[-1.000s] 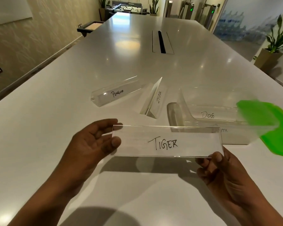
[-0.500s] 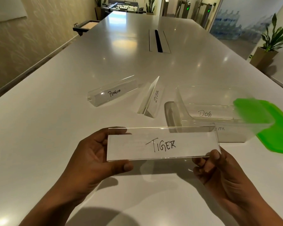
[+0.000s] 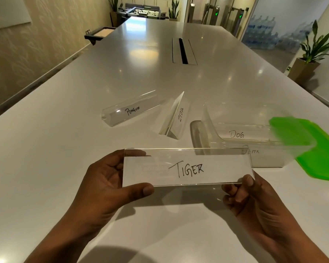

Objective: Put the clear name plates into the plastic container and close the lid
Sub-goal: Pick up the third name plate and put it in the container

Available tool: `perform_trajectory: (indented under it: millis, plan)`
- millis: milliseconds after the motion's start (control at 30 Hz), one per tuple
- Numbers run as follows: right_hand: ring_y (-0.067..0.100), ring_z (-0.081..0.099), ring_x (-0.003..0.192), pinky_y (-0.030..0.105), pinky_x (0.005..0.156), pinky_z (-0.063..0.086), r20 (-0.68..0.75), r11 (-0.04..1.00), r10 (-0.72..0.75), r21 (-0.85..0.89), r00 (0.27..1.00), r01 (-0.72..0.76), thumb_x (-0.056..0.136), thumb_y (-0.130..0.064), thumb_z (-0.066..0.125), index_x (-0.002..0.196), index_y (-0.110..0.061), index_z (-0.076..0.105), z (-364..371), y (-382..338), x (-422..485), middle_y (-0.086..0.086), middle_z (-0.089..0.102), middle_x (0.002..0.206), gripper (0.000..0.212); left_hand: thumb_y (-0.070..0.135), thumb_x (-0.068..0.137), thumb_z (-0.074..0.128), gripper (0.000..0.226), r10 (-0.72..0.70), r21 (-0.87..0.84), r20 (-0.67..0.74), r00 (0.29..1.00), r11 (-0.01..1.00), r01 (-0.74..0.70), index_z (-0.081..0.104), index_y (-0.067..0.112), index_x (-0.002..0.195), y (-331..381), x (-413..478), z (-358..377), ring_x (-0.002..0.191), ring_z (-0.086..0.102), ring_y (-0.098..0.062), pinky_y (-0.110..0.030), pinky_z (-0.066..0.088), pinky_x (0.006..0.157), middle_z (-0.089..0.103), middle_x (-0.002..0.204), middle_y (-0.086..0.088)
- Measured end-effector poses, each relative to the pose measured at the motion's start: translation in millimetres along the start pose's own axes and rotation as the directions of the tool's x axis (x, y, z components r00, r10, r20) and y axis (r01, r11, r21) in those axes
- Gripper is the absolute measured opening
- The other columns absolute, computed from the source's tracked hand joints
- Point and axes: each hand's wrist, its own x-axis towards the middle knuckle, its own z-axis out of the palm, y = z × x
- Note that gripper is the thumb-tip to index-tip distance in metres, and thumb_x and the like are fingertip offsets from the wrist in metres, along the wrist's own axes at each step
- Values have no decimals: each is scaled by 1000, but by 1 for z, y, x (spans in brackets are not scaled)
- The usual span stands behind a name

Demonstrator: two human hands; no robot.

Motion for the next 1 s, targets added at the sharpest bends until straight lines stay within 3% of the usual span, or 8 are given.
perform_trajectory:
  millis: [500,600,700,767,900,1000]
  plan:
    - [19,66,67,23,50,51,12,1000,11,-13,1000,-11,34,-45,96,60,-22,71,4,-7,-3,0,52,55,43,47,41,95,70,9,6,-5,1000,1000,-9,72,25,103,2,0,-1,101,71,-17,-20,57,71,76,105,-1]
    - [27,64,78,28,64,56,115,999,38,-14,993,-36,46,-46,93,87,-20,76,5,-15,-1,7,65,78,52,47,42,95,69,18,9,-5,1000,1000,-18,72,25,104,3,-1,-2,101,71,-18,-20,57,72,76,106,-1]
    - [24,67,101,34,77,58,144,992,-9,-123,990,27,53,-55,86,126,-10,60,5,-33,2,10,67,122,89,47,41,95,70,25,15,-6,1000,1000,-25,73,25,104,4,-2,-3,100,72,-18,-20,57,72,76,105,-1]
    - [23,60,118,36,93,52,152,935,-81,-329,985,128,54,-62,82,133,-10,53,4,-48,5,8,63,130,98,47,40,95,71,27,20,1,1000,999,-27,73,25,103,5,-2,-3,100,72,-17,-19,57,73,77,105,-2]
    - [22,64,113,26,90,51,267,716,-183,-624,946,314,65,-38,79,122,-15,62,7,-77,7,2,70,118,63,46,38,96,72,24,39,29,999,999,-25,74,23,102,7,-2,0,100,72,-16,-18,57,73,76,107,-1]
    - [9,65,108,22,91,50,386,481,-156,-774,909,411,63,-54,80,115,-27,68,15,-91,4,-11,72,113,60,44,37,97,70,30,91,59,998,995,-35,76,23,101,7,-1,6,101,71,-13,-16,56,72,75,109,4]
